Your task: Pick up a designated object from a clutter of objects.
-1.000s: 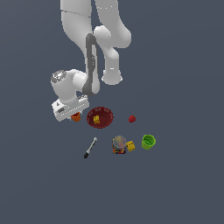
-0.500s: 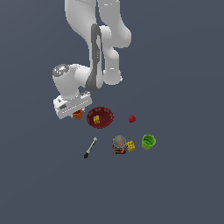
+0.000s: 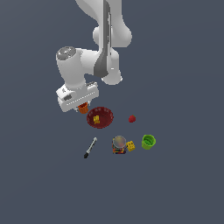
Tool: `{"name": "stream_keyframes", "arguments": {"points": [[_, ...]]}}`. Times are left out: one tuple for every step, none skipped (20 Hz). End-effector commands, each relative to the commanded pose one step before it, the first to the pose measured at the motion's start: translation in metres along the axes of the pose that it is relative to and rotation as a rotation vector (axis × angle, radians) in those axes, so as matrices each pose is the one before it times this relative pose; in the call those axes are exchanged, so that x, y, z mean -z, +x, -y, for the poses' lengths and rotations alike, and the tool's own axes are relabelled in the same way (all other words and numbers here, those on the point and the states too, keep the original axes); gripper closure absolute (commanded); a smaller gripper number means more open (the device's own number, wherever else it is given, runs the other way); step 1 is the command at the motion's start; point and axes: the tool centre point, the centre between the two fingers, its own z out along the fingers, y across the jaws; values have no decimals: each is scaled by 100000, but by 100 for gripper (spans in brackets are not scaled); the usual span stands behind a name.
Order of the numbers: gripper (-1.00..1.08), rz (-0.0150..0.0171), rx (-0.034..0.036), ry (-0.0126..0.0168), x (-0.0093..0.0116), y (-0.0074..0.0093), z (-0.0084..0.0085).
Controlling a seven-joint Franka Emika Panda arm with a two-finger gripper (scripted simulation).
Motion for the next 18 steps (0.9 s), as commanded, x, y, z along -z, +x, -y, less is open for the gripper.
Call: {"name": "stream_keyframes", "arguments": {"points": [[108, 101, -21, -188, 2385, 1180, 1010], [108, 0, 0, 0, 942, 477, 397], [108, 58, 2, -38, 932, 485, 401], [108, 0, 0, 0, 929, 472, 391], [108, 58, 8, -36, 921, 486, 398], [108, 0, 0, 0, 922, 471, 387], [108, 0, 0, 0, 920, 472, 386], [108, 0, 0, 0, 920, 473, 386], [108, 0, 0, 0, 920, 475, 386], [108, 0, 0, 0, 922, 477, 386], [108, 0, 0, 0, 924, 480, 386], [108, 18, 64, 17, 915, 510, 403], [108, 0, 0, 0, 930, 488, 387], [108, 0, 0, 0, 934, 492, 388], [108, 0, 0, 0, 938, 497, 389], [108, -37, 37, 46, 941, 504, 388], [108, 0, 0, 0, 948, 509, 390], [108, -39, 33, 47, 952, 513, 387]]}}
